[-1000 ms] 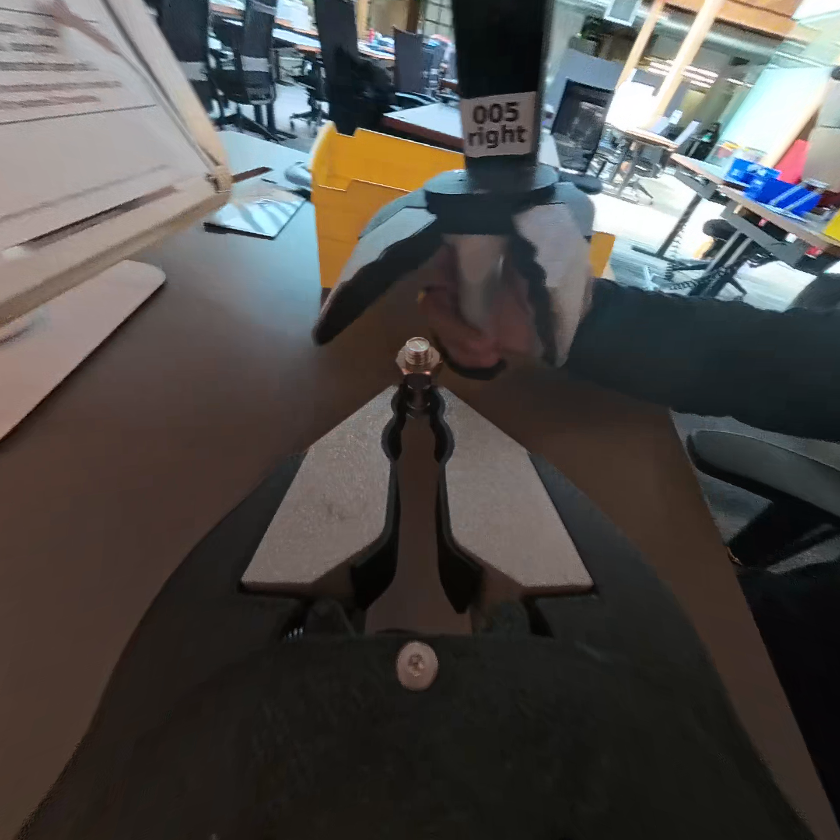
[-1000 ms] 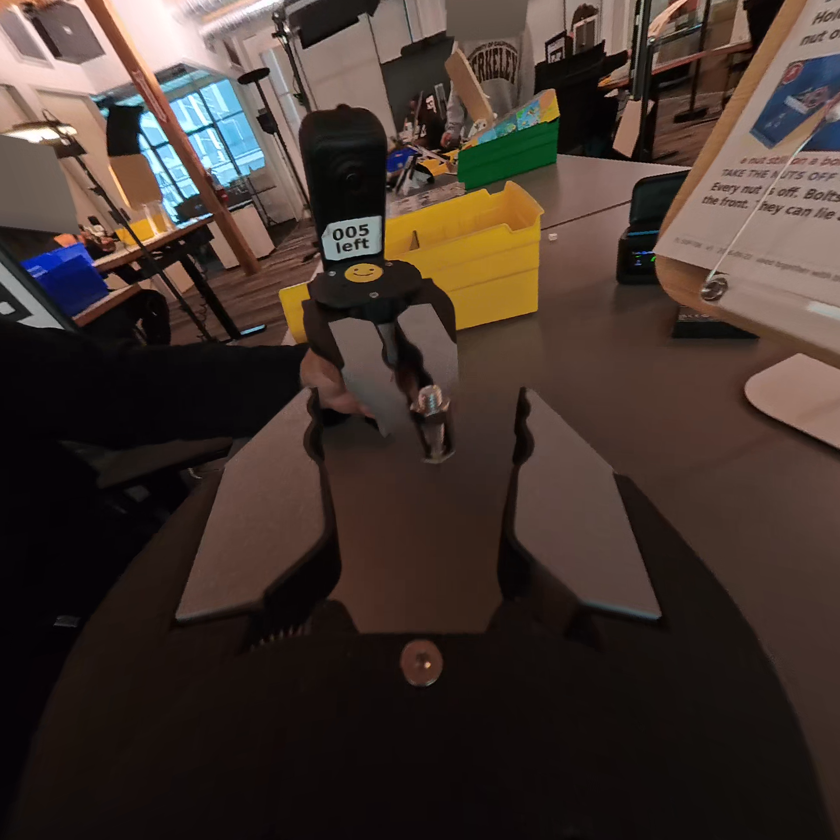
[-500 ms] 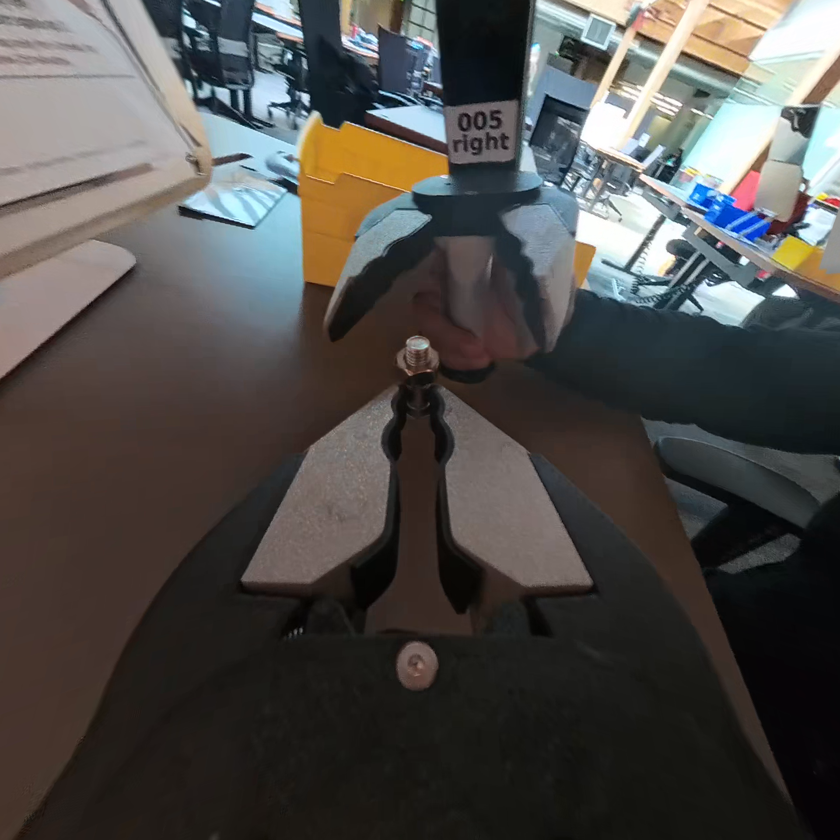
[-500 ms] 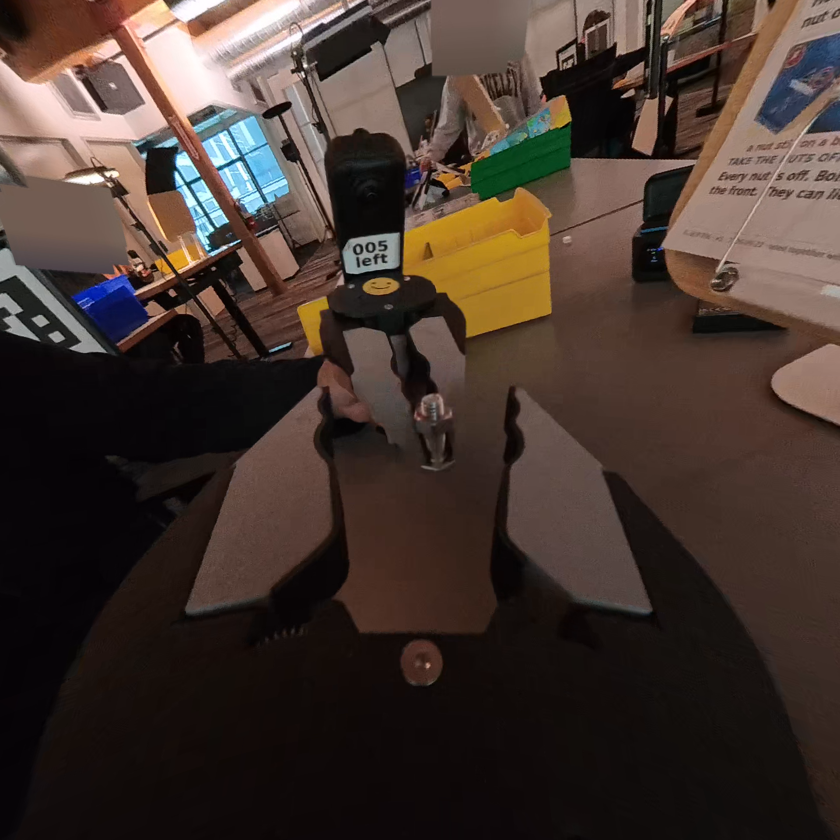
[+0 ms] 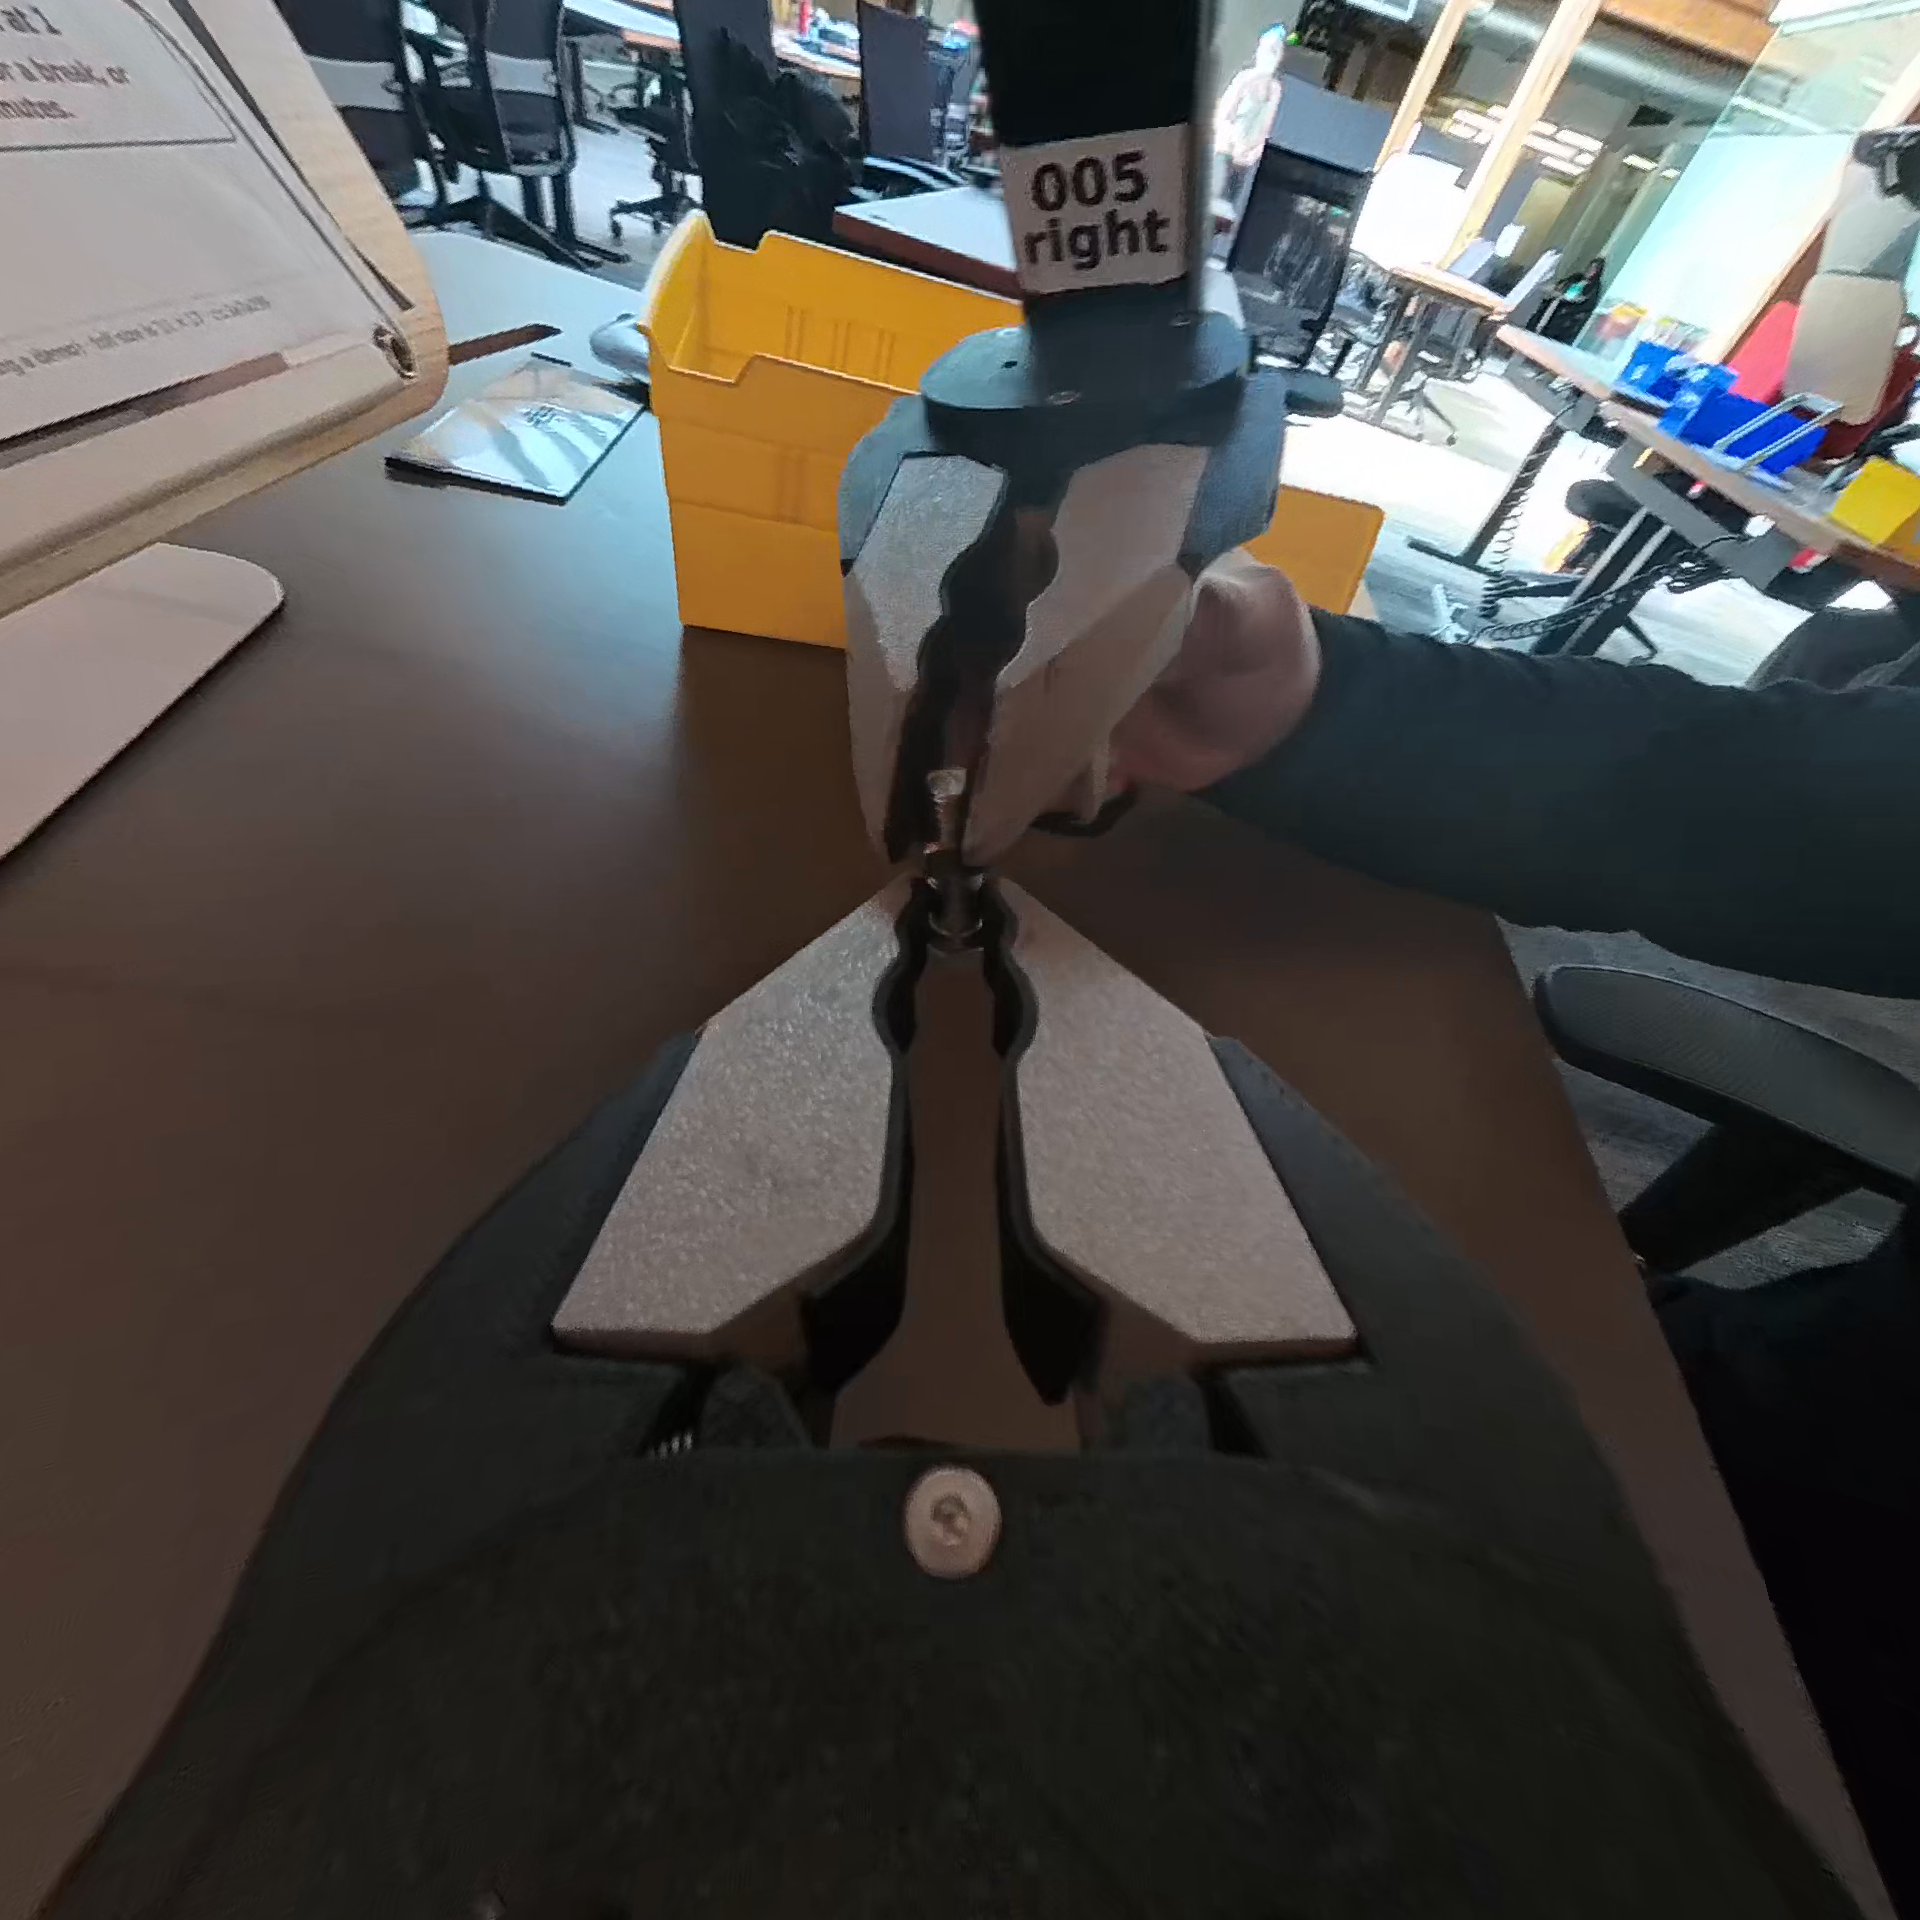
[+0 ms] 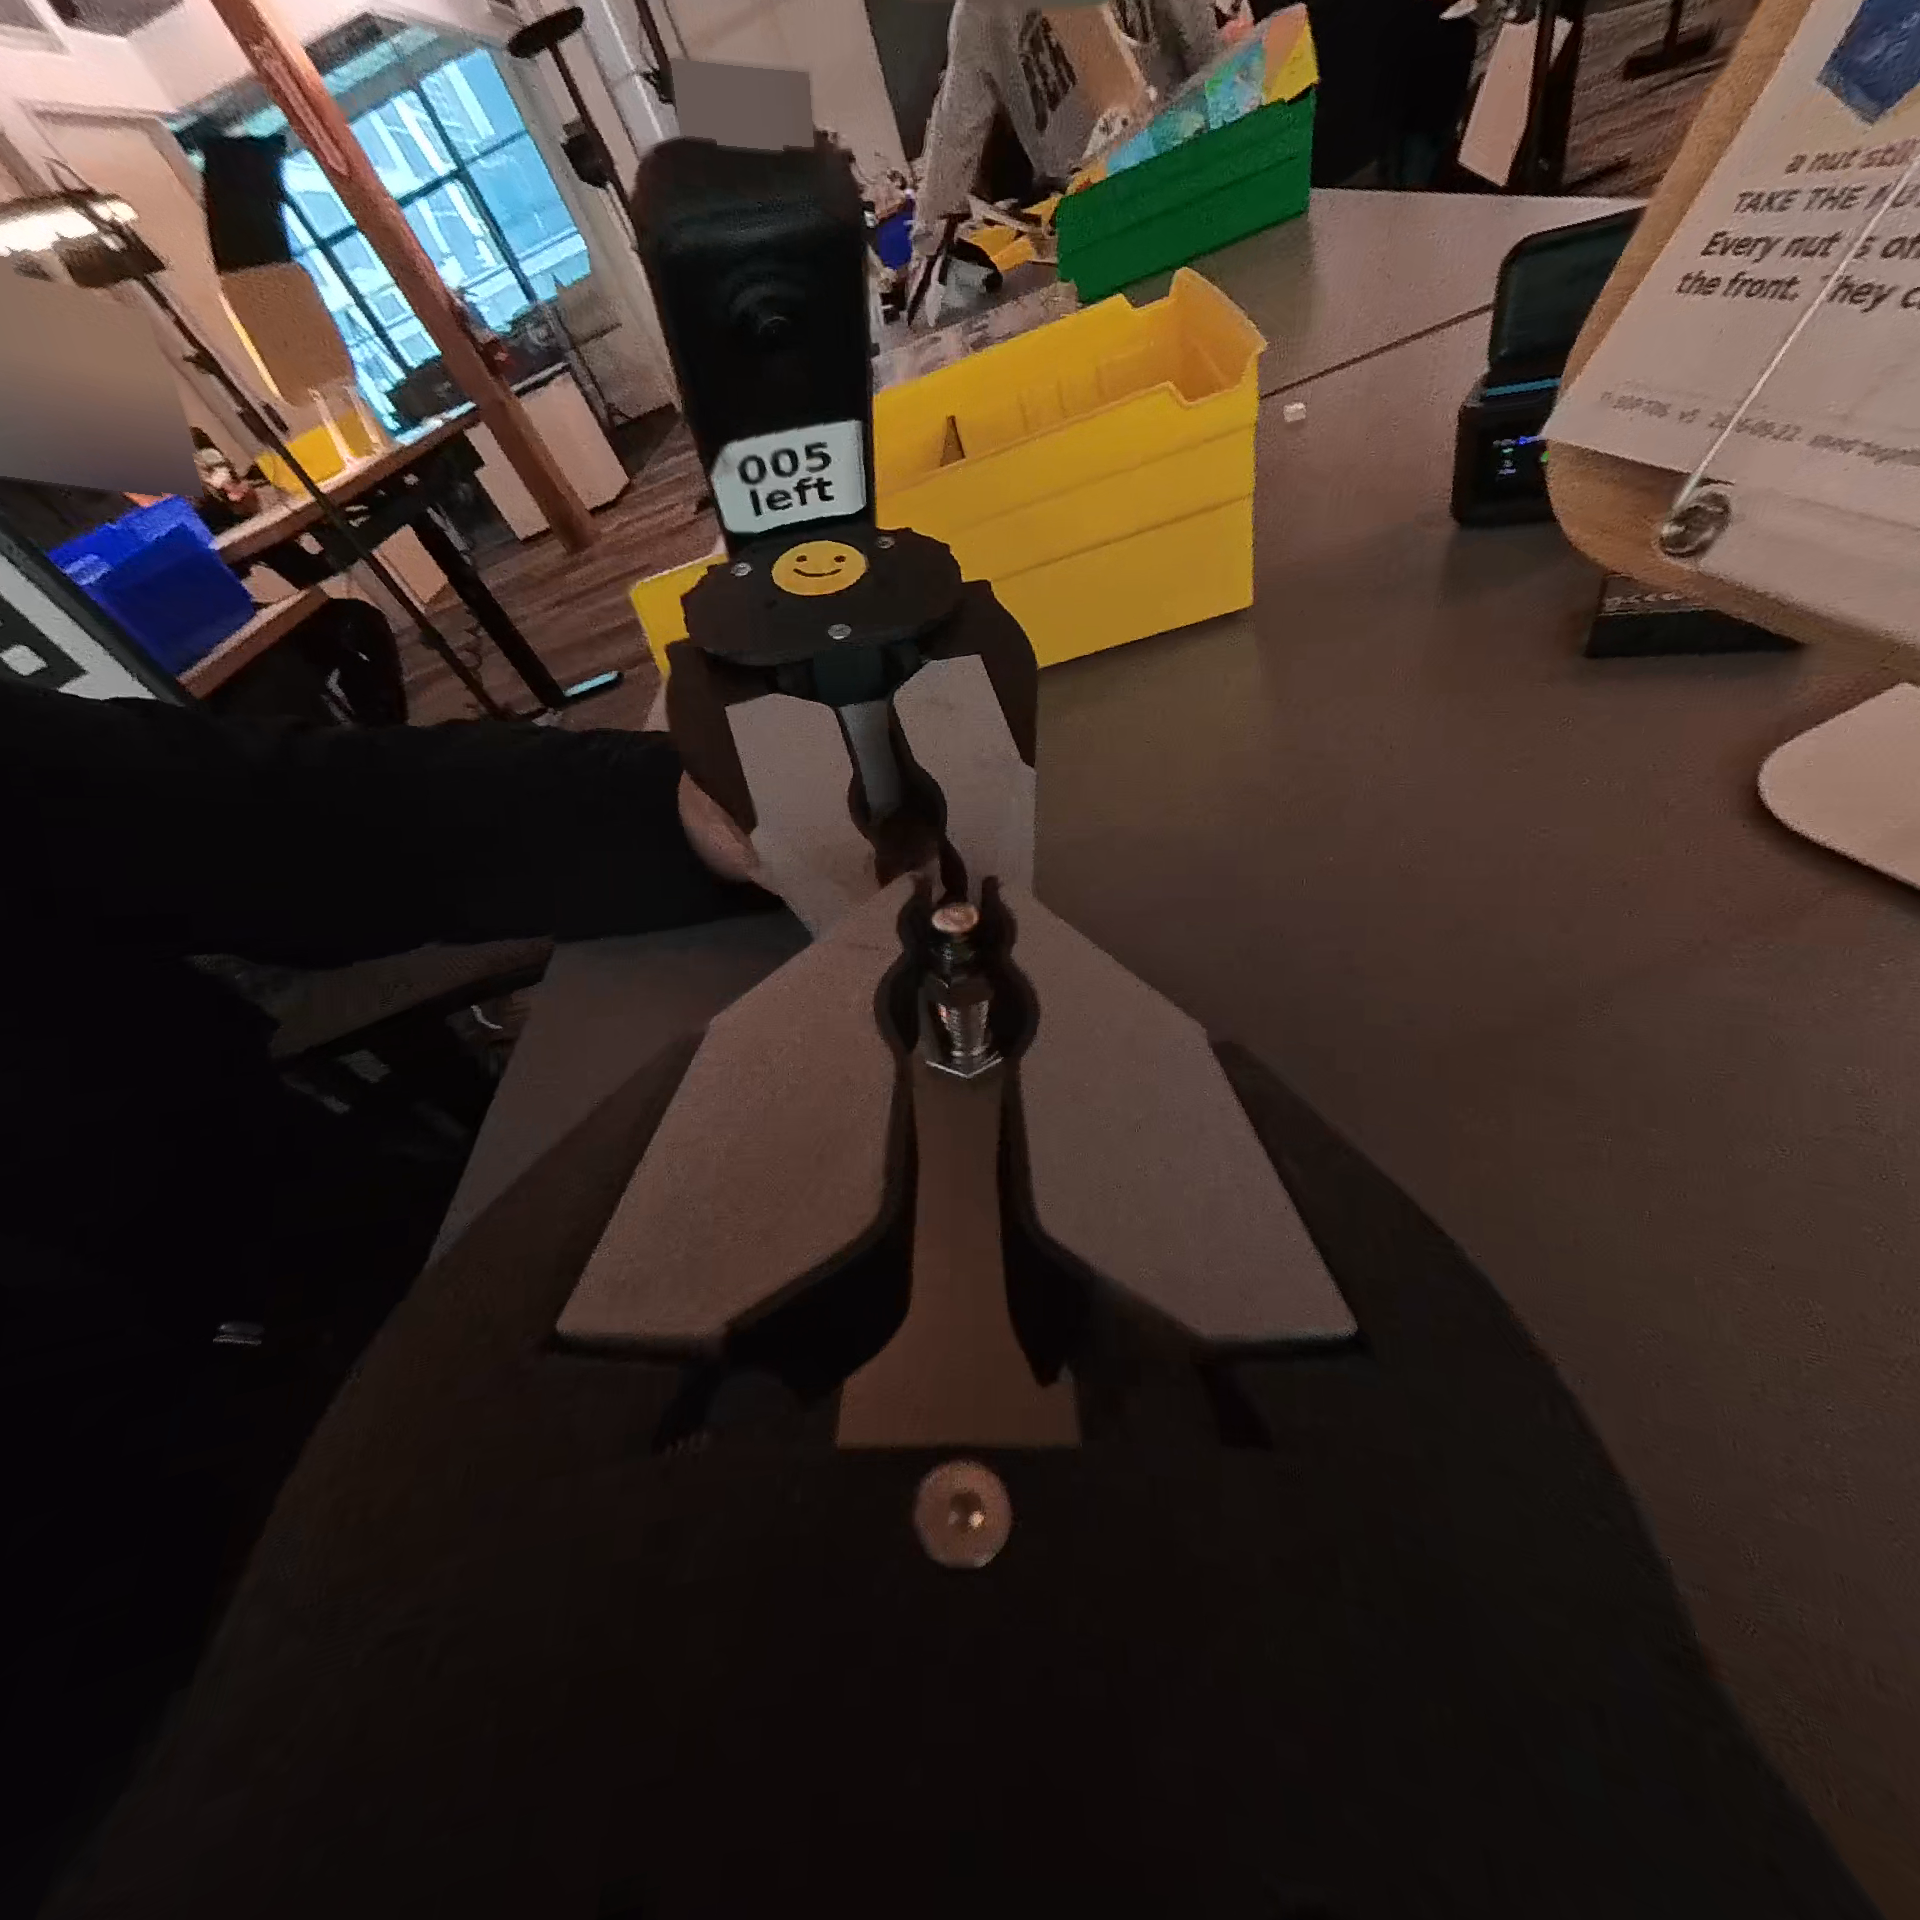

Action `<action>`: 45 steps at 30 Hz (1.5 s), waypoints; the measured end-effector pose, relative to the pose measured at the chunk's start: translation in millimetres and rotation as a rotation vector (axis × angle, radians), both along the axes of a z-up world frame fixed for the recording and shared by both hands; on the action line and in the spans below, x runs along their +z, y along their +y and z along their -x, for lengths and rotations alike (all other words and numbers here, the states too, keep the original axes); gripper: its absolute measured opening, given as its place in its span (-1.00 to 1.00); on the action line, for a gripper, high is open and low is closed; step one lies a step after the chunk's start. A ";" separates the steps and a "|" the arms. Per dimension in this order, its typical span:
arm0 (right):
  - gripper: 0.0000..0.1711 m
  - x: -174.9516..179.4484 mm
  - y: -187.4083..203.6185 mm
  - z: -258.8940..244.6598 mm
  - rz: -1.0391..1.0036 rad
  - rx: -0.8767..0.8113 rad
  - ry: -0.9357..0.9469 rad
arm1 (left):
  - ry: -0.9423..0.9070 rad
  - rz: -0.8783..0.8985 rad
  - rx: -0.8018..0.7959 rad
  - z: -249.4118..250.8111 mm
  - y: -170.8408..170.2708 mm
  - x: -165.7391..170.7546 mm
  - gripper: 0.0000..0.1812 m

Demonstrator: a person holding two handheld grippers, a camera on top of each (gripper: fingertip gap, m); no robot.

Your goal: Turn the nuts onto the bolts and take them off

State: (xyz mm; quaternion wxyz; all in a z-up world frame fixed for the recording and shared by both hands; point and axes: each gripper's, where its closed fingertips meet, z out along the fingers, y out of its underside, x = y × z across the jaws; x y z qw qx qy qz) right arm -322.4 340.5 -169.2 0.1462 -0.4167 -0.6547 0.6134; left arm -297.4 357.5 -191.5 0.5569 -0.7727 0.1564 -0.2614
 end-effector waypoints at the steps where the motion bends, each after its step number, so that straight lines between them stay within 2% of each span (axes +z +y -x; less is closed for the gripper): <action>1: -0.94 -0.6 1.8 1.5 -0.017 -0.021 0.003 | 0.004 -0.001 0.009 1.5 0.8 -0.3 -0.91; 8: -0.94 2.1 12.6 5.6 -0.025 -0.093 0.012 | -0.034 0.016 0.019 8.6 1.2 -0.8 -0.83; 16: -0.94 9.6 13.4 5.1 0.005 -0.101 0.044 | -0.046 0.031 0.002 2.6 2.7 -3.7 -0.74; 24: -0.94 14.9 -1.4 3.9 0.025 -0.056 0.077 | -0.103 0.021 -0.036 -5.4 0.4 2.1 -0.80; 30: -0.93 23.7 0.4 2.7 0.109 -0.038 0.089 | -0.041 -0.011 0.012 -1.1 -0.9 8.7 -0.81; 35: -0.69 29.4 13.3 2.3 0.135 -0.069 0.109 | -0.049 -0.010 0.041 6.7 -0.2 8.6 -0.81; 41: -0.27 20.0 -3.7 2.4 0.117 0.008 0.071 | -0.042 -0.017 0.050 6.8 0.6 9.8 -0.81; 44: -0.35 19.9 -6.5 -0.8 0.058 0.013 0.083 | -0.047 0.000 0.136 31.4 3.9 8.3 -0.81; 45: -0.59 21.4 -6.1 -4.3 0.040 0.027 0.102 | -0.043 0.010 0.172 41.7 4.0 6.3 -0.81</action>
